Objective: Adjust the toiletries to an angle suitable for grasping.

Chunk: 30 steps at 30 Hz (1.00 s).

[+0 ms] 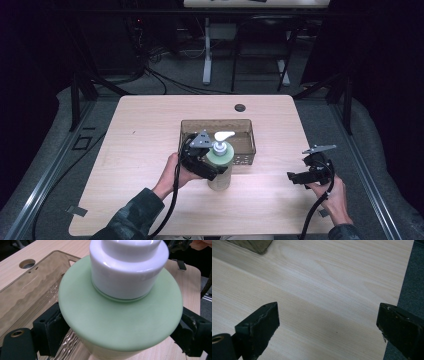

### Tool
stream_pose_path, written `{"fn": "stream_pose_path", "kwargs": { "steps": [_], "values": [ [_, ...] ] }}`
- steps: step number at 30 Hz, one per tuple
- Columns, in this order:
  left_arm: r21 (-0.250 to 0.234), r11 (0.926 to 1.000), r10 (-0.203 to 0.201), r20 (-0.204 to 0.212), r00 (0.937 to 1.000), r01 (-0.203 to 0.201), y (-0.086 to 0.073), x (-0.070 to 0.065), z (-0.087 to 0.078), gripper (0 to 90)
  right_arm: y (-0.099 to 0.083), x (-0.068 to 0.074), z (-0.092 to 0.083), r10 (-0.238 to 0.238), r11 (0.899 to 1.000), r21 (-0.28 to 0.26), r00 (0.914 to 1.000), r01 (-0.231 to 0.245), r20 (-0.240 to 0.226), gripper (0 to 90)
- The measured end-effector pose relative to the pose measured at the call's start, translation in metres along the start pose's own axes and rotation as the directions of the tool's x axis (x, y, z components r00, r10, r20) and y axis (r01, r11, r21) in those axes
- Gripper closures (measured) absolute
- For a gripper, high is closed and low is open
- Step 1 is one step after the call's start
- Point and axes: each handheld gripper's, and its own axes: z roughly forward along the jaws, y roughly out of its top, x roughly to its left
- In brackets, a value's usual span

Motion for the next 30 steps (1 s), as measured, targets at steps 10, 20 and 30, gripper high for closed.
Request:
{"fn": "stream_pose_path", "kwargs": {
  "steps": [10,20,30],
  "values": [
    [0.013,0.9993,0.035,0.033,0.9988,-0.035,0.012,-0.001,0.014,12.2,-0.001,-0.001,0.000,-0.004,1.000,0.010,1.0000,0.003,0.004,4.3],
    [0.025,0.9979,0.057,0.065,0.9962,-0.059,0.025,-0.003,0.028,12.2,-0.001,-0.001,0.001,-0.011,1.000,0.013,0.9999,0.011,0.002,4.5],
    [0.033,0.9937,0.103,0.114,0.9882,-0.107,0.039,-0.005,0.045,12.2,-0.001,0.000,0.001,-0.017,1.000,0.018,0.9999,0.017,-0.002,5.0]
  ]
}}
